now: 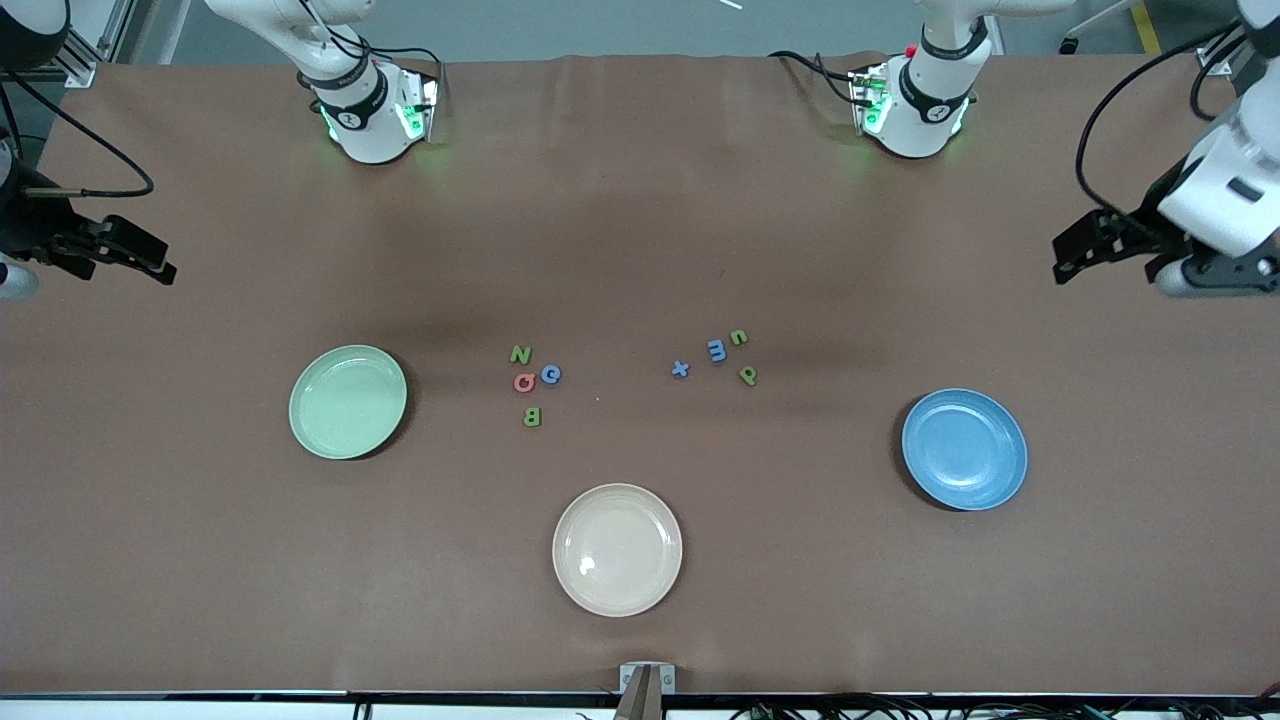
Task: Sort upper and lower case letters into plates
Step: 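Move the right gripper and the left gripper toward the foam letters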
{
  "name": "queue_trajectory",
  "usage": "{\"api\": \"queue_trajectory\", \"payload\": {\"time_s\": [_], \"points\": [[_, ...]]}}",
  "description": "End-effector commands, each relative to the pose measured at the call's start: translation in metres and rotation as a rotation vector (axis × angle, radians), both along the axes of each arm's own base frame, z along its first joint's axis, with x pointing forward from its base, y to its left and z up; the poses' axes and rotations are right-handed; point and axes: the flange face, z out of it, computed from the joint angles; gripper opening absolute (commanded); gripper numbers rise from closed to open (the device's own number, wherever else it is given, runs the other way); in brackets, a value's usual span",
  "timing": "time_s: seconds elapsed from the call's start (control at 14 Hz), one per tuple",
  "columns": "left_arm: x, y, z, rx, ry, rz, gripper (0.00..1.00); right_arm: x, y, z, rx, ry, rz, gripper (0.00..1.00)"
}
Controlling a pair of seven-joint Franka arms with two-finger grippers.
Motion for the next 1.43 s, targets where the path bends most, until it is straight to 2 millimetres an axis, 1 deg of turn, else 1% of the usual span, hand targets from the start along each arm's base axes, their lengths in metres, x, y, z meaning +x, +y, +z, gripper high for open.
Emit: {"api": "queue_trajectory", "payload": {"time_s": [0.0,0.21,0.36,0.5,0.64,0.72,0.79,0.86,0.93,1.0,1.07,1.15,1.22,1.29,1.36], "points": [[0.026,-0.033,-0.039,-0.023,-0.001,-0.031,1.00,-0.003,-0.001,0.000,0.019,0.004,-0.015,1.00],[0.040,-0.080,-0.099,-0.035,0.026,0.053,1.00,-0.001,0.001,-0.002,0.010,0.007,0.000,1.00],[0.043,-0.119,-0.132,-0.035,0.047,0.200,1.00,0.003,0.000,-0.005,0.009,0.012,-0.013,1.00],[0.036,-0.168,-0.166,-0.024,0.054,0.298,1.00,0.013,-0.004,-0.013,0.014,0.021,-0.019,1.00],[0.026,-0.195,-0.208,-0.044,0.031,0.382,1.00,0.031,-0.005,-0.024,0.009,0.021,-0.012,1.00],[0.017,-0.208,-0.228,-0.059,0.012,0.413,1.00,0.052,-0.008,-0.055,0.019,0.051,-0.017,1.00],[0.010,-0.218,-0.249,-0.073,0.000,0.442,1.00,0.064,-0.009,-0.071,0.022,0.064,-0.017,1.00],[0.002,-0.231,-0.268,-0.077,0.002,0.467,0.99,0.072,-0.016,-0.085,0.021,0.070,-0.026,1.00],[-0.005,-0.248,-0.287,-0.080,0.009,0.516,0.99,0.083,-0.016,-0.113,0.021,0.098,-0.027,1.00],[-0.013,-0.266,-0.302,-0.081,0.006,0.568,0.98,0.085,-0.012,-0.128,0.025,0.122,-0.020,1.00],[-0.020,-0.278,-0.316,-0.056,-0.001,0.584,0.97,0.085,0.000,-0.135,0.031,0.132,-0.018,1.00],[-0.024,-0.282,-0.333,-0.022,-0.015,0.608,0.97,0.086,0.019,-0.140,0.056,0.132,-0.003,1.00],[-0.031,-0.292,-0.347,-0.002,-0.035,0.634,0.95,0.090,0.040,-0.150,0.097,0.122,-0.028,1.00],[-0.037,-0.301,-0.359,0.008,-0.044,0.662,0.94,0.096,0.063,-0.169,0.108,0.112,-0.099,1.00],[-0.042,-0.310,-0.369,0.006,-0.059,0.693,0.90,0.102,0.091,-0.188,0.102,0.092,-0.143,1.00]]}}
